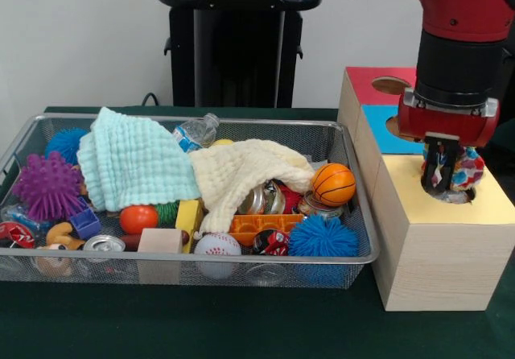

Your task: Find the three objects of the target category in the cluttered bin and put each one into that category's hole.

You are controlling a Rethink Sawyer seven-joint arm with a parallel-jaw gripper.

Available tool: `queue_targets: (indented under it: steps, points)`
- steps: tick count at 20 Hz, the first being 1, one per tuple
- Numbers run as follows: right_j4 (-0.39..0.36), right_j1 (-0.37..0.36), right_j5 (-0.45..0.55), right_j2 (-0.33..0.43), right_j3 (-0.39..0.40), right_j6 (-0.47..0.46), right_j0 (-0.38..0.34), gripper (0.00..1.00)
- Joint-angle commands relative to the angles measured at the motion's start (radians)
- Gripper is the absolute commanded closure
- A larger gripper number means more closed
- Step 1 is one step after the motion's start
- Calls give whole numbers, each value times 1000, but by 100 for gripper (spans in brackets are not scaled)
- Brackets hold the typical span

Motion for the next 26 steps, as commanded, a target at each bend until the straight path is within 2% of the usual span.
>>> queue_targets:
  steps: [1,7,14,20,26]
  points:
    - [7,130,-8,-47,-71,202,18,100]
    - [36,188,52,-71,-177,218,35,100]
    - [52,229,7,-85,-214,223,45,100]
    - [34,239,-56,-85,-199,192,38,100]
    - [16,213,-140,-50,-117,162,15,100]
